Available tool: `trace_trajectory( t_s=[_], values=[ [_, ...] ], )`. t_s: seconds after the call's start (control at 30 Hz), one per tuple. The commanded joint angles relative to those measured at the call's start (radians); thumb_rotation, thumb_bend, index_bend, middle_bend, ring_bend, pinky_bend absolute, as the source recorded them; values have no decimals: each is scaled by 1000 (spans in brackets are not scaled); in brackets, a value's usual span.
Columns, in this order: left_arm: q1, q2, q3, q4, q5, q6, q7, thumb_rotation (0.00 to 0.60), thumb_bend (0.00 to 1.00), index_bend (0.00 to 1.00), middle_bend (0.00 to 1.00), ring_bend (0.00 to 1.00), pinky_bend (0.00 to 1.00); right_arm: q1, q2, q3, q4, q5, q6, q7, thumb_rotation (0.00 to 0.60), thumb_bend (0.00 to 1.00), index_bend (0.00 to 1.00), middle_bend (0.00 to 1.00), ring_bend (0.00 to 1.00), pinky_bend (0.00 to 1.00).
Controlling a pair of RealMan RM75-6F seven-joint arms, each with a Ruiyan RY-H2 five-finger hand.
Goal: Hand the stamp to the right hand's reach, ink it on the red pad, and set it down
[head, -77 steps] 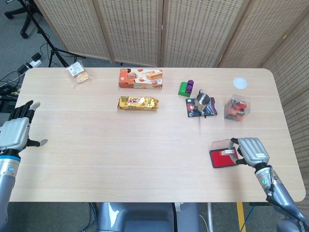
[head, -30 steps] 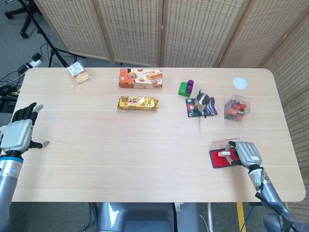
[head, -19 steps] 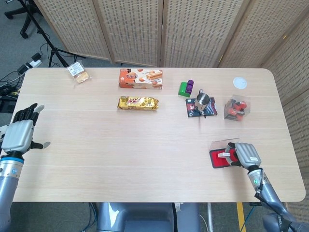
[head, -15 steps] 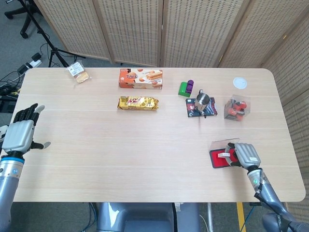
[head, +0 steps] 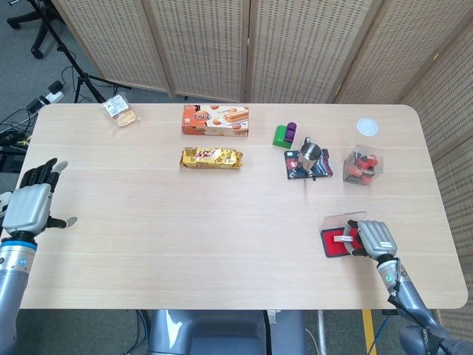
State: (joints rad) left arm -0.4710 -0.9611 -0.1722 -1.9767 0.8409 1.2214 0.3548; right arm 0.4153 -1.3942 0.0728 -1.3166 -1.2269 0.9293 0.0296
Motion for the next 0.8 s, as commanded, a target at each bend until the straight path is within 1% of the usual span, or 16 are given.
trace_trajectory(
  t_s=[0.03,0.27,0.47,0.6,0.7,0.8],
  values=[
    [1,1,-1,0,0,1,-2,600,99,0,0,0,0,-1,3,4,-6,0,4,0,600,523,577,1000,1000,1000],
    [2,2,-1,-2,3,1,-3,600,100,0,0,0,0,8,22,11,-35,6,-1,-24,600,543,577,1000,1000,1000],
    [4,5,-1,-4,6,3,-7,600,101,0,0,0,0,26,31,19,-63,39,-18,-93,600,543,577,1000,1000,1000],
    [6,9,-2,-5,9,2,-14,600,101,0,0,0,0,35,36,20,-86,83,-33,-150,600,543,577,1000,1000,1000],
    [7,12,-3,-3,9,-3,-20,600,101,0,0,0,0,33,41,22,-107,107,-27,-170,600,543,577,1000,1000,1000],
    [8,16,-4,-4,10,-6,-27,600,100,0,0,0,0,24,63,25,-149,101,-6,-165,600,543,577,1000,1000,1000]
  ],
)
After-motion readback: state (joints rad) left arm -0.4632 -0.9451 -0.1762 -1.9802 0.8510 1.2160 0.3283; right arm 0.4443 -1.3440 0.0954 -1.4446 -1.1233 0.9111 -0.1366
